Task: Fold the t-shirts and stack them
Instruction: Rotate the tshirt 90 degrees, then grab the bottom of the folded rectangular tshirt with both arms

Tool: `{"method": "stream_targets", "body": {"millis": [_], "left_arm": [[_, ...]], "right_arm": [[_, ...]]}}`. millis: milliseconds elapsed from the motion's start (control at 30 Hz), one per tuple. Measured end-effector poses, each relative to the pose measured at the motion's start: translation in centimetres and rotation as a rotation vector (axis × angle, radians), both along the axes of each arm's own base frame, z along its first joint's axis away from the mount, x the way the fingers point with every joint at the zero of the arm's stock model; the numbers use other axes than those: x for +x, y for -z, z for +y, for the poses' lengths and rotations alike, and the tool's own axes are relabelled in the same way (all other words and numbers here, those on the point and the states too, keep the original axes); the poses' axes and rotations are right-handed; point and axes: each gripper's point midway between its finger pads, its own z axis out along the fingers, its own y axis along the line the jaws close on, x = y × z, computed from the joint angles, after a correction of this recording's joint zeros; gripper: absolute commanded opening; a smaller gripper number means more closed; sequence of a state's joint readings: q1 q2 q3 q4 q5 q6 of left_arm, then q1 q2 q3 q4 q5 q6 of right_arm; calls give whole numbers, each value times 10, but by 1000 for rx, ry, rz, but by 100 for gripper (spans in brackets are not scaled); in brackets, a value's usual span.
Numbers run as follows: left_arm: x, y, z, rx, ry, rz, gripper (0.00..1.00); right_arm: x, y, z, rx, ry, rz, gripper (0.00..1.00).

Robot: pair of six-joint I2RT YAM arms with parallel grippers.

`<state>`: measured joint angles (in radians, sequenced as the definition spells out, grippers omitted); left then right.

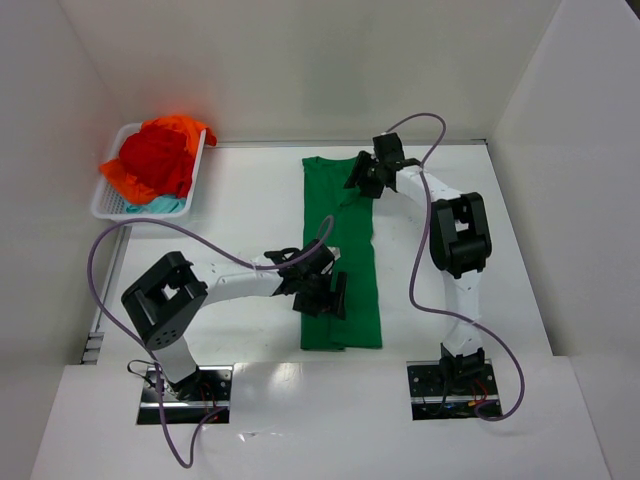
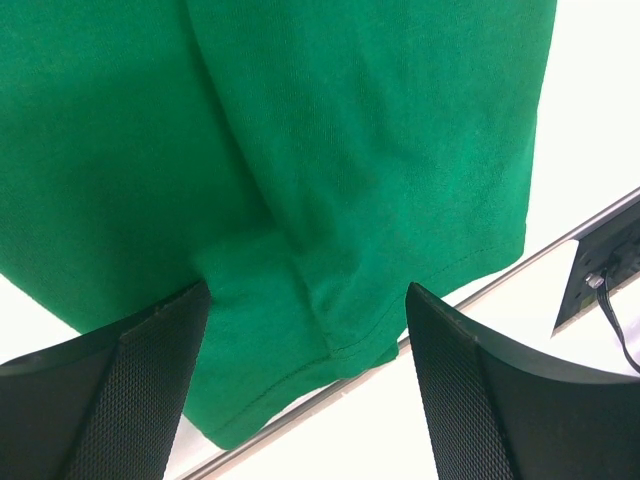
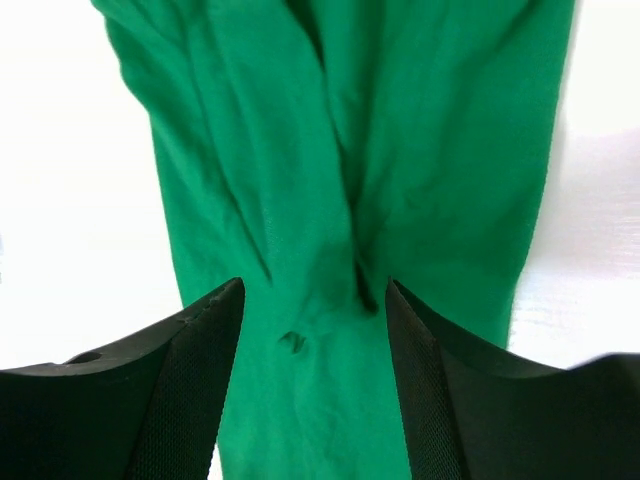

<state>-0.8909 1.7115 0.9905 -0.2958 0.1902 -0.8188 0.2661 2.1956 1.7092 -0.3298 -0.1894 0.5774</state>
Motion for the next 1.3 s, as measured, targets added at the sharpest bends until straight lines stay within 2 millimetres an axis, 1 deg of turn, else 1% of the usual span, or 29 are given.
{"method": "stream_targets", "body": {"millis": [67, 100, 133, 400, 467, 600, 700, 900, 1000, 1033, 1067, 1133, 1167, 1233, 1267, 1300], "left_arm": [[0, 0, 0, 0, 0, -1, 87], [0, 0, 0, -1, -1, -2, 87], [0, 0, 0, -1, -1, -2, 87], [0, 0, 0, -3, -1, -4, 87], [0, 0, 0, -4, -1, -4, 87], [0, 0, 0, -4, -1, -5, 87], [0, 0, 0, -5, -1, -5, 87], [0, 0, 0, -5, -1, -6, 87], [0, 0, 0, -5, -1, -5, 87], [0, 0, 0, -5, 0, -5, 87], [0, 0, 0, -5, 0, -5, 87], [0, 0, 0, -6, 0, -5, 87], [0, 0, 0, -6, 0, -5, 87], [0, 0, 0, -5, 0, -5, 87], [0, 0, 0, -5, 0, -5, 87], [0, 0, 0, -6, 0, -5, 87]], "right_arm": [[1, -7, 0, 0, -1, -15, 54], [1, -9, 0, 2, -2, -19, 49], [1, -9, 0, 3, -3, -20, 48], [0, -8, 2, 7, -8, -14, 48], [-1, -7, 4, 8, -12, -12, 54], [-2, -6, 6, 7, -18, -10, 56], [-2, -3, 7, 5, -19, -5, 58], [-5, 11, 3, -27, -14, 26, 59], [-5, 13, 0, -42, -7, 30, 59], [-5, 13, -1, -44, -5, 29, 56], [-4, 13, -1, -48, -4, 27, 56], [-4, 13, -2, -50, -3, 27, 51], [-4, 13, -2, -50, -4, 27, 47], [-5, 13, -2, -51, -6, 28, 43], [-5, 13, -2, -52, -7, 28, 39], [-5, 13, -2, -52, -7, 28, 39]]}}
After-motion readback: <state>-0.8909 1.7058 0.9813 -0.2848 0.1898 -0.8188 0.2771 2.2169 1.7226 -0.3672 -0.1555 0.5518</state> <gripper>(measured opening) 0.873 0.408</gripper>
